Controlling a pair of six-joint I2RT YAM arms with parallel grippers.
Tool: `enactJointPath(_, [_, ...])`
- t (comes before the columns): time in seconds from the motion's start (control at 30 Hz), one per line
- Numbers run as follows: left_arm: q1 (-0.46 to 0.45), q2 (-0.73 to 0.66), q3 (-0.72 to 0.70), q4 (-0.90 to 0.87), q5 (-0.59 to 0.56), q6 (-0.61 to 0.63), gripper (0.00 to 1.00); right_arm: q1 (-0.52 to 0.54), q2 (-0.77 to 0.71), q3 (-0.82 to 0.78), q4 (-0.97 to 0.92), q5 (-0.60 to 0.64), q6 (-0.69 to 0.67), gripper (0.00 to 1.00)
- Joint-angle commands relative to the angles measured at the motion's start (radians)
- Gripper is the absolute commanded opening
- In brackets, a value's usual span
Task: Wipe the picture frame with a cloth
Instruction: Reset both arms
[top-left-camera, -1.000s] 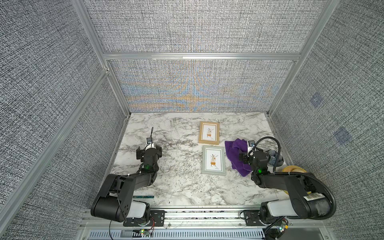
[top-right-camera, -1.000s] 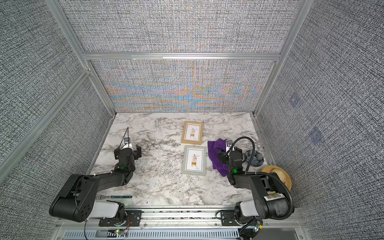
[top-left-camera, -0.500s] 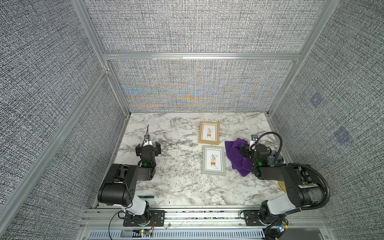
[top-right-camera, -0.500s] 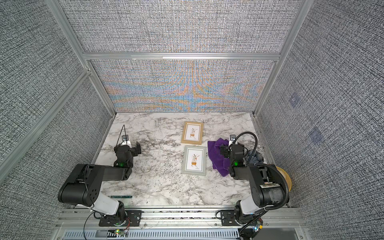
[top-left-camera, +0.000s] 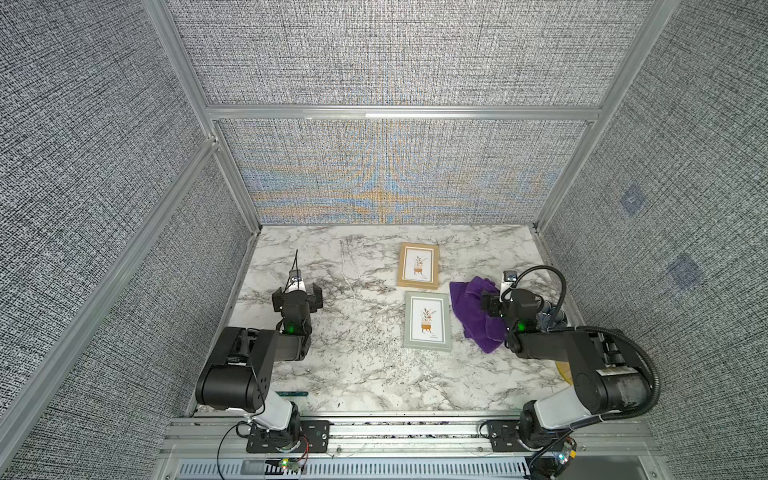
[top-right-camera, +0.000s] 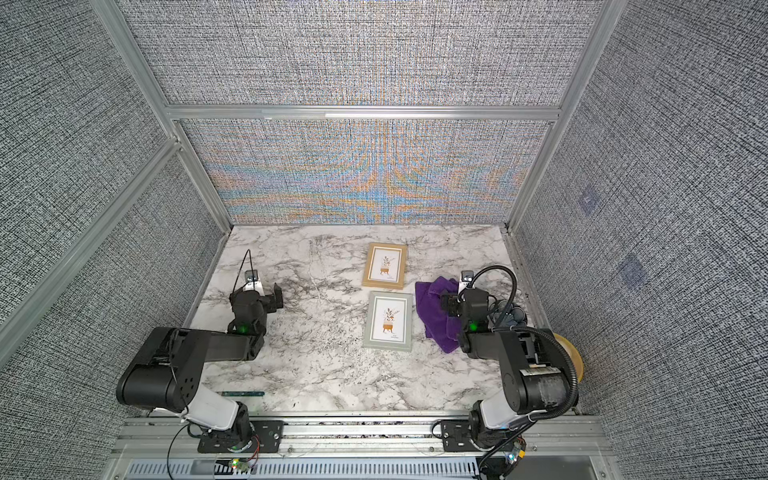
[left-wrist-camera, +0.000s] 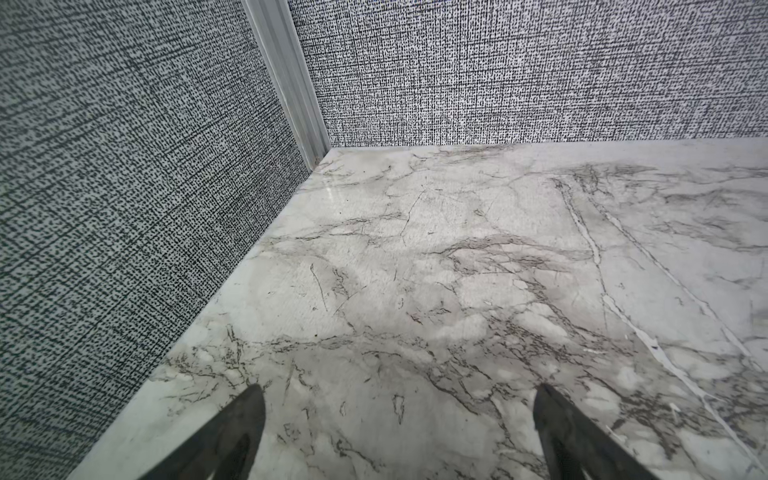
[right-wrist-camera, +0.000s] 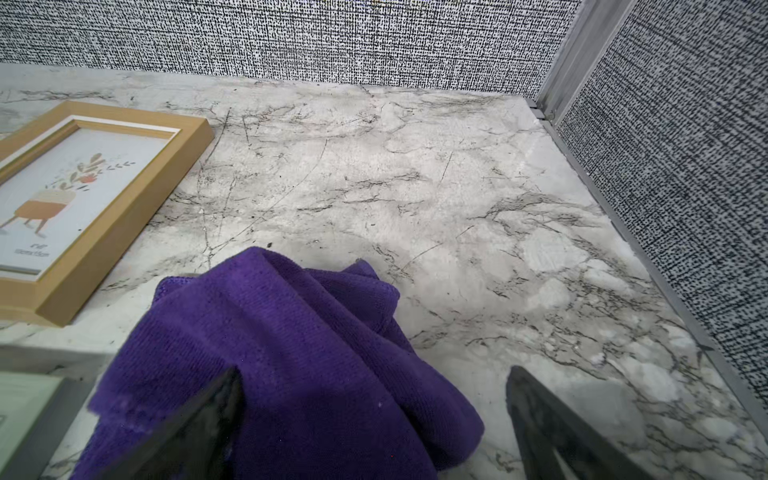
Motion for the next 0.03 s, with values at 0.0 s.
enactJointPath(0.0, [0.001, -0.002, 0.001, 0.011, 0.006, -0.002, 1.0, 0.0, -0.002, 0.001, 0.015, 0.002, 0.007, 0.99])
